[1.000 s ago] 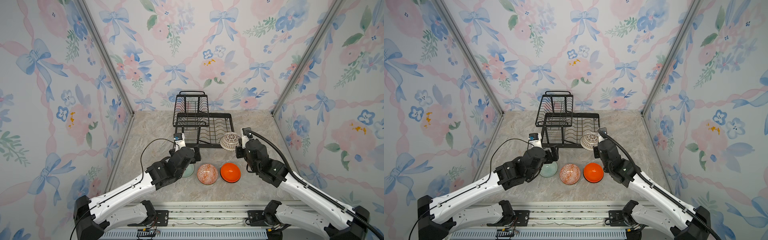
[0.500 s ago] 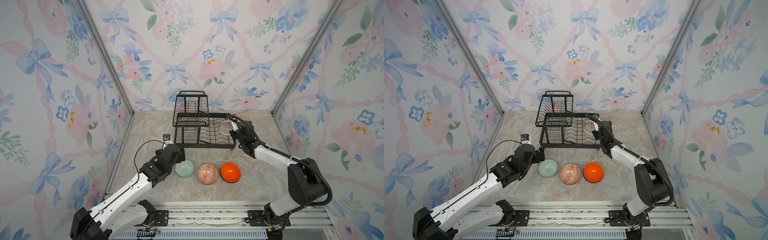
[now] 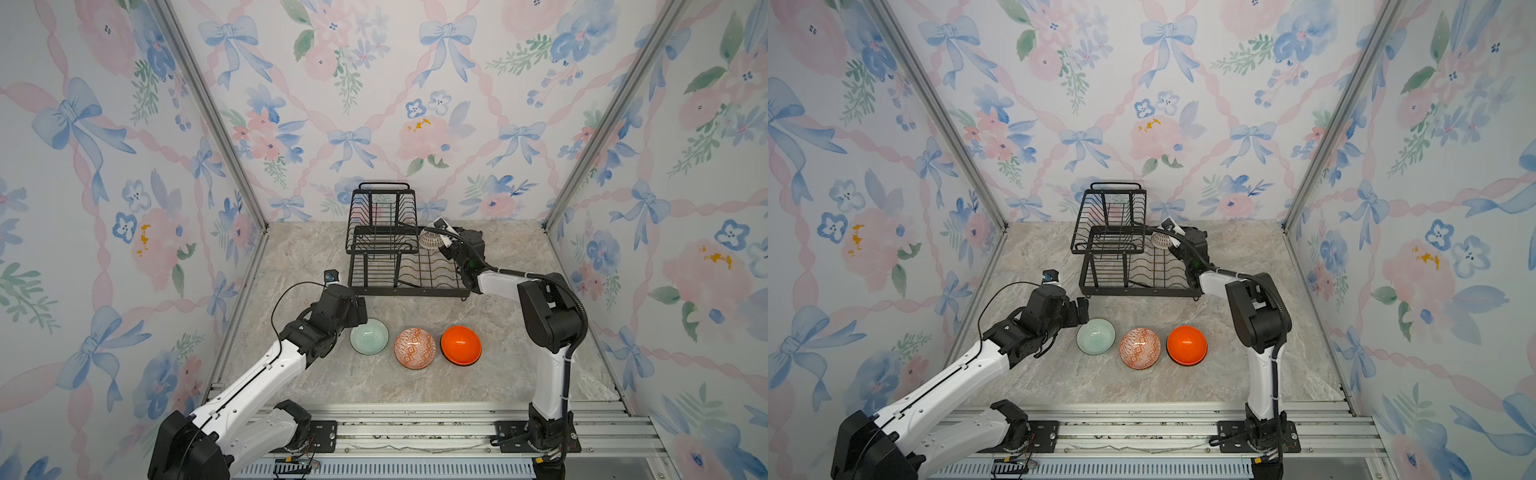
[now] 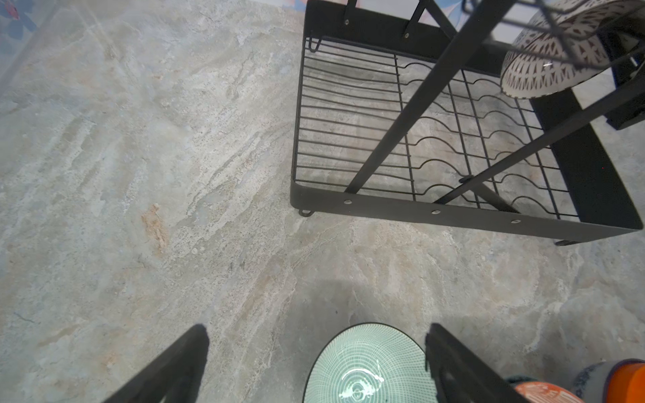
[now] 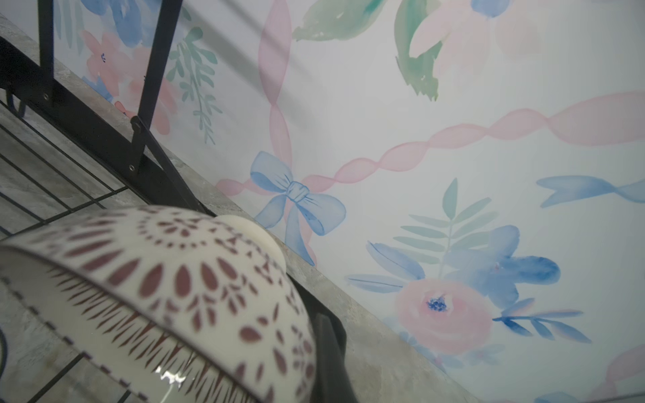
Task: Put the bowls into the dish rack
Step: 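Lower the white bowl into the rack slots with the right gripper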
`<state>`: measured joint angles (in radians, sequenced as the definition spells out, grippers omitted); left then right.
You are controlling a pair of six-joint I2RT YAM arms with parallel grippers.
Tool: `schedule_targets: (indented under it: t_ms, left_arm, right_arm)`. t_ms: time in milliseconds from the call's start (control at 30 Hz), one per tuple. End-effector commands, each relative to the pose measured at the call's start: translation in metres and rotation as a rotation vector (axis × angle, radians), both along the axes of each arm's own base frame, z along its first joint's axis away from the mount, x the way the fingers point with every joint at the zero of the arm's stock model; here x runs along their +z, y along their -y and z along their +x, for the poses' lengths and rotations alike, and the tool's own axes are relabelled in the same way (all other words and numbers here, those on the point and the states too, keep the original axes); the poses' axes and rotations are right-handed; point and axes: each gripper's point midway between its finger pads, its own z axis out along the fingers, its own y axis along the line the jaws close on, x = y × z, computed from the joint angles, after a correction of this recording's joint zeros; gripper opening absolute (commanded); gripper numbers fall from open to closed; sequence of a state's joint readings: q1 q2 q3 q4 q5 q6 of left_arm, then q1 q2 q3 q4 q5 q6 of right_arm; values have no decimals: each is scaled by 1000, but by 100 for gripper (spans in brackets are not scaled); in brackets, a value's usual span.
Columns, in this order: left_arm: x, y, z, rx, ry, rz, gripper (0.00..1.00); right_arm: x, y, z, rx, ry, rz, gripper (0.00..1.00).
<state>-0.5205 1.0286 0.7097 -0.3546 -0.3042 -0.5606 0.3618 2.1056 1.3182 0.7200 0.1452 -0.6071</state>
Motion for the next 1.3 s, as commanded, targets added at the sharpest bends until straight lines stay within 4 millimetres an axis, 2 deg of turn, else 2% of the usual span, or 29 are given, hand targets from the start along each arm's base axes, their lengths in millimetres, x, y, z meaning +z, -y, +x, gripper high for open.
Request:
schedule_targets:
  t_ms: [0, 300, 567, 667, 833, 1267]
  left_arm:
    - [-12, -1, -4, -8, -34, -21, 98]
    - [-19, -5, -4, 13, -58, -33, 98]
    - [-19, -4, -3, 20, -61, -47, 98]
    - [-22, -4, -3, 20, -72, -46, 98]
    - [-23, -2, -3, 20, -78, -50, 98]
    - [-24, -3, -4, 21, -79, -50, 98]
  right_arm:
    - [50, -15, 12, 30, 194, 30, 0]
    - [26, -37, 21, 66, 192, 38, 0]
    - [18, -54, 27, 71, 205, 76, 0]
    - [18, -57, 28, 40, 232, 93, 0]
    - [7, -62, 28, 10, 233, 100, 0]
    - [-11, -74, 33, 25, 215, 83, 0]
